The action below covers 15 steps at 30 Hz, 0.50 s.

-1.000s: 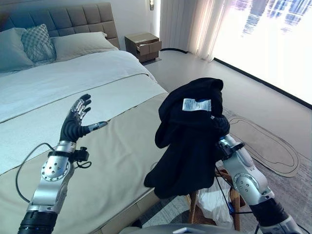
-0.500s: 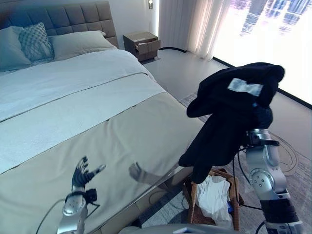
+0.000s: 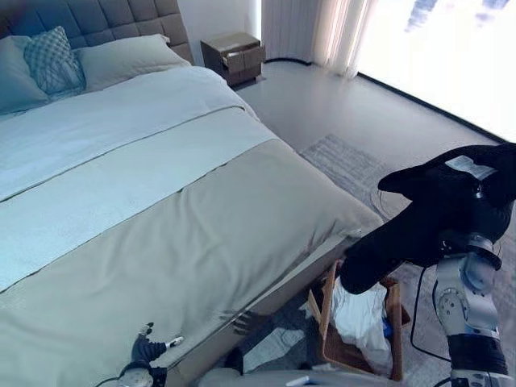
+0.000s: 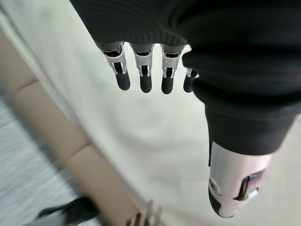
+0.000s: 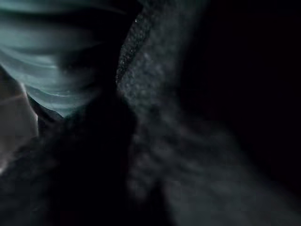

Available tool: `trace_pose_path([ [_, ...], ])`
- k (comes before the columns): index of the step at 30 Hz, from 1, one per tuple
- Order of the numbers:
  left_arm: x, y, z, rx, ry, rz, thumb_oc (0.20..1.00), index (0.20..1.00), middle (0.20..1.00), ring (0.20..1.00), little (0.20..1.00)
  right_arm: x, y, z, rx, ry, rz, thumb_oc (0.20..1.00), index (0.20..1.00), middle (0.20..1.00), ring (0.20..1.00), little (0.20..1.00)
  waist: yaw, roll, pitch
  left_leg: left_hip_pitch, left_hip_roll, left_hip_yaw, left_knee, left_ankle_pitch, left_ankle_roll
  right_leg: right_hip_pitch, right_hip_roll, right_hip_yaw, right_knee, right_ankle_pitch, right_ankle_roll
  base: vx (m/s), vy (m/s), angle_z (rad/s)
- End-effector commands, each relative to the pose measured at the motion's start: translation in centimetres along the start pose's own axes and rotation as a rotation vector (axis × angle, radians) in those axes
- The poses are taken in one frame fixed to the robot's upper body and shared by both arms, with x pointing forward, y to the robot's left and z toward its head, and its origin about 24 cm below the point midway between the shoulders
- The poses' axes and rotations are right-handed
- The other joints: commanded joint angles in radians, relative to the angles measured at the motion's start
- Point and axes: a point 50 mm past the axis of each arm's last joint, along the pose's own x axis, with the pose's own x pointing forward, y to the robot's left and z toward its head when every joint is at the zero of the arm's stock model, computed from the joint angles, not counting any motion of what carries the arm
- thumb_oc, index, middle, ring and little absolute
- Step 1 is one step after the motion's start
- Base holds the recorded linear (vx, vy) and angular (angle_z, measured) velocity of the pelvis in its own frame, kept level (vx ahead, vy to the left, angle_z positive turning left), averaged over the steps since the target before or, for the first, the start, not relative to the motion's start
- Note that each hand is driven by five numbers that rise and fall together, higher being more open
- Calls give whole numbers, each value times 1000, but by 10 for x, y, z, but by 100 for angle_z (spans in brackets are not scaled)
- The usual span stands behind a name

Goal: Pick up clothes into the bucket

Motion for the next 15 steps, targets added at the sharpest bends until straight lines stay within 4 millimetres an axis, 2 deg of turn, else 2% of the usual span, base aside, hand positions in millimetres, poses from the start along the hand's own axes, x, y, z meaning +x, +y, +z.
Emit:
trace_pose_path([
  [1,9,2,16,39,-36,-9,1000,1000,1000,1000,1000,15,9,36,40,-198,-6,200,200,200,200,200,1,-21,69,-14,-59,58,156,-154,49,-138,-44,31,134,0,30,-116,10,3],
  [7,9,-22,46,192,-181,-145,1000,1000,1000,1000,1000,31,17,21,-70,-144,-27,200,200,200,200,200,-1,26,162,-129,-68,71,226,-158,57,-287,-55,59,241,-7,26,-120,27,-3],
  [15,9,-34,100,9,-360,-109,1000,1000,1000,1000,1000,56,25,8,-233,-87,-93,200,200,200,200,200,-4,67,300,-322,-56,95,402,-188,54,-488,-68,89,400,-40,3,-112,-20,-6],
])
